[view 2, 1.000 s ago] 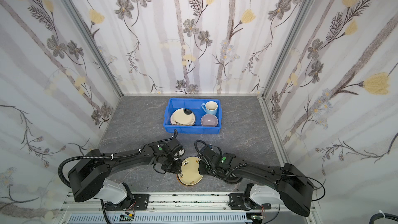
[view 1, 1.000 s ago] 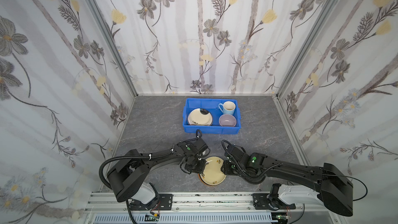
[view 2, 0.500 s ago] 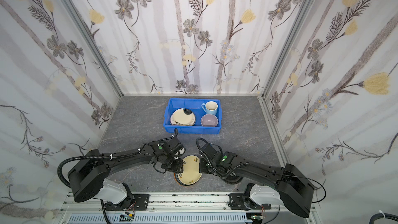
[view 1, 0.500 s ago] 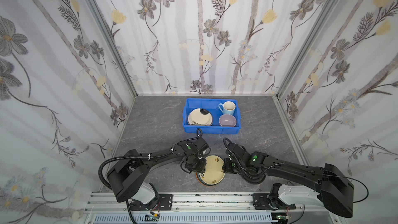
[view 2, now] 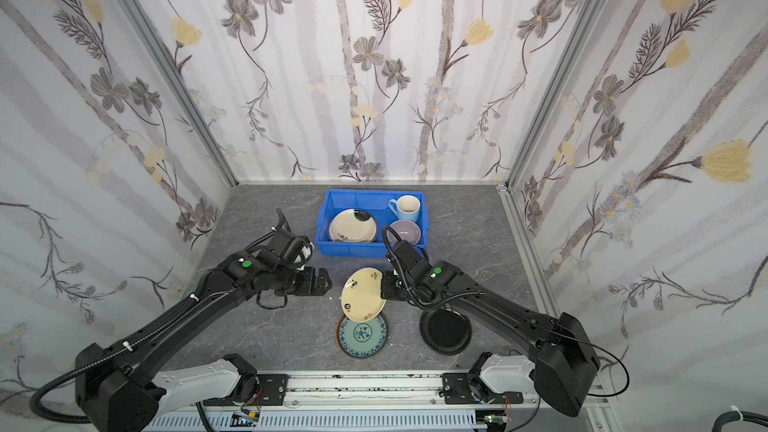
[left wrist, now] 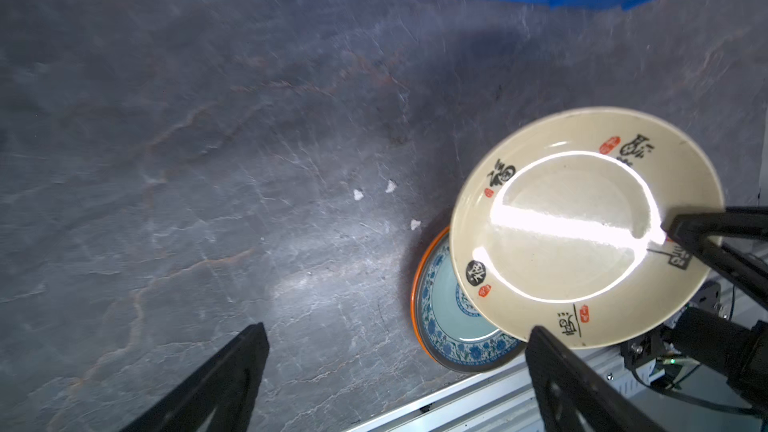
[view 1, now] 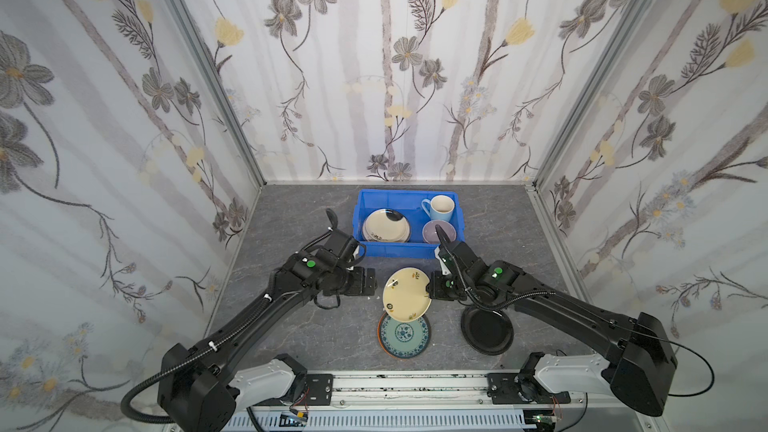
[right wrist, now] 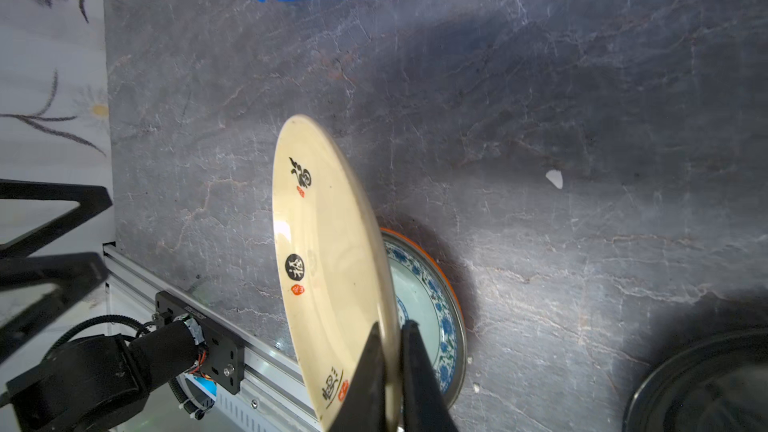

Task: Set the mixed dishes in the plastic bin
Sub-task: 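Pinch the cream plate rim with the right gripper and lift it up, then carry the cream plate into the bin with the right gripper while the left follows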

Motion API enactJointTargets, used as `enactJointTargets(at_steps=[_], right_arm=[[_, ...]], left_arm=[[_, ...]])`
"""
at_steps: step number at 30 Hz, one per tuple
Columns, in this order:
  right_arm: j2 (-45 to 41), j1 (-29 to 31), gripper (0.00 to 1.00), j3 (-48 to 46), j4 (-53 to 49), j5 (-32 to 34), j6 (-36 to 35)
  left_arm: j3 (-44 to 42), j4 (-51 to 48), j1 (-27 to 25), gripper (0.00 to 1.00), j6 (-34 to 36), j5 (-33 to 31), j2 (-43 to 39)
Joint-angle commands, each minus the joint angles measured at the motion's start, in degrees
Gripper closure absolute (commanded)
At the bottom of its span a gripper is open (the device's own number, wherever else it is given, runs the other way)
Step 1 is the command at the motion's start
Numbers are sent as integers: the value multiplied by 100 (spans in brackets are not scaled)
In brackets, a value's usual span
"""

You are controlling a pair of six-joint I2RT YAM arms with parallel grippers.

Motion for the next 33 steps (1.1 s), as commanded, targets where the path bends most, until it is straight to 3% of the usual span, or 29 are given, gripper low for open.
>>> enactJointTargets(at_steps=[1, 12, 22, 26, 33], right_arm=[[332, -190, 90, 501, -73, -137, -464], [2347, -994, 91, 3404, -543, -657, -1447], [4636, -1786, 91, 6331, -1192, -984, -2141], [5329, -1926, 91, 6864, -1161, -1225, -2138], [5912, -1976, 91, 6937, -880, -1455, -2032]], left_arm=[[305, -519, 488, 0, 397, -27, -115], [1537, -549, 1749, 0, 675, 538, 705], [2371, -278, 1953, 0, 604, 1055, 1855], [2635, -9, 1946, 0, 419, 1207, 2218], [3075, 315, 1792, 0, 243, 1432, 2981]])
